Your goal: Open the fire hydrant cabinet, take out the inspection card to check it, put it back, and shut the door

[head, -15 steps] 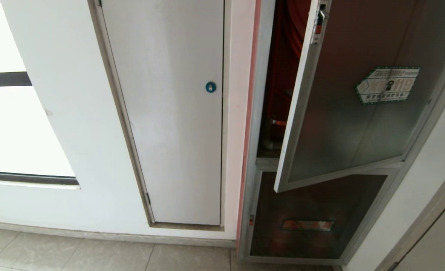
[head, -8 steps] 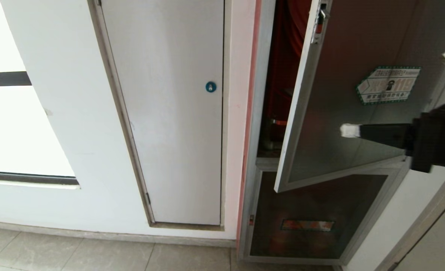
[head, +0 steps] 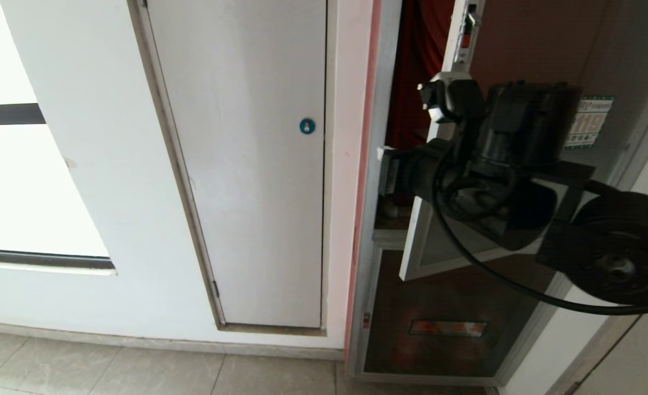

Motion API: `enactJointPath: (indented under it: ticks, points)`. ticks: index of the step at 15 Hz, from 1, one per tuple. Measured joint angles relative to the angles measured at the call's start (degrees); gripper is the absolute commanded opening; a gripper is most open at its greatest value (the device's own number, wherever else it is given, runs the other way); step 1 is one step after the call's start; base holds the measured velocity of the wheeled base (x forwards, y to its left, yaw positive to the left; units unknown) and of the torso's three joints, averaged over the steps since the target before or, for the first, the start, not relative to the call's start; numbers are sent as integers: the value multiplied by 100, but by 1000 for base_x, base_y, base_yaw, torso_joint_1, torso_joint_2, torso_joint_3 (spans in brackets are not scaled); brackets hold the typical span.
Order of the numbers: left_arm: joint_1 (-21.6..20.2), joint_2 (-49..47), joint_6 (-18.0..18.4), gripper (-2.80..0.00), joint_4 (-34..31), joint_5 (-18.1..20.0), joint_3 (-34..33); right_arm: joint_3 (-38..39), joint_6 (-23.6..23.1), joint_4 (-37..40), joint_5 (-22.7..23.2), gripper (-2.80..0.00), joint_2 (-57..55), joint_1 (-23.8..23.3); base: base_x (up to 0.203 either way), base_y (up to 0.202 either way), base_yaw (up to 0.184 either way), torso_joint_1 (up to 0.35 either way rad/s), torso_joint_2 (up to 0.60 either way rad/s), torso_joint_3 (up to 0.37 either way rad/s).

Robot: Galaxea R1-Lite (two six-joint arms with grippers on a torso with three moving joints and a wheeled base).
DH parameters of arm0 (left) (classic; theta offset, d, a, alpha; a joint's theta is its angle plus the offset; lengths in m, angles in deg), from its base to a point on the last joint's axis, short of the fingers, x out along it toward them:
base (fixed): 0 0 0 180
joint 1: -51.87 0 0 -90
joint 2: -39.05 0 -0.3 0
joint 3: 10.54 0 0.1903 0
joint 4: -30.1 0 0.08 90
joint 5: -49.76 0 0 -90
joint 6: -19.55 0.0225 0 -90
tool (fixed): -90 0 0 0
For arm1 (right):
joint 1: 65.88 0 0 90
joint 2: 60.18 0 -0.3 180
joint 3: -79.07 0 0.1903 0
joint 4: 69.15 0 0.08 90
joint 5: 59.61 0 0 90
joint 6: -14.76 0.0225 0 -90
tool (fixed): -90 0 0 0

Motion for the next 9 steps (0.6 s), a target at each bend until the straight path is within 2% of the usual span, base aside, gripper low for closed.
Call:
enactJointPath:
  ticks: [2,5,7,9]
  points:
    - [0,0,-1,-280,0,-2,0,-72,-314,-828,-833,-280,-463,128,0,0,0,0,0,0]
    - [3,0,0,-280,0,-3,0,-227,-646,-1861,-1790,-280,-1054,172,0,0,0,0,0,0]
    - [0,0,0,-280,0,-2,0,-302,-928,-2585,-2178,-280,-1400,167,0,0,0,0,0,0]
    - [3,0,0,-280,0,-4,0,-473,-1118,-2998,-2373,-280,-1662,149,0,0,0,0,0,0]
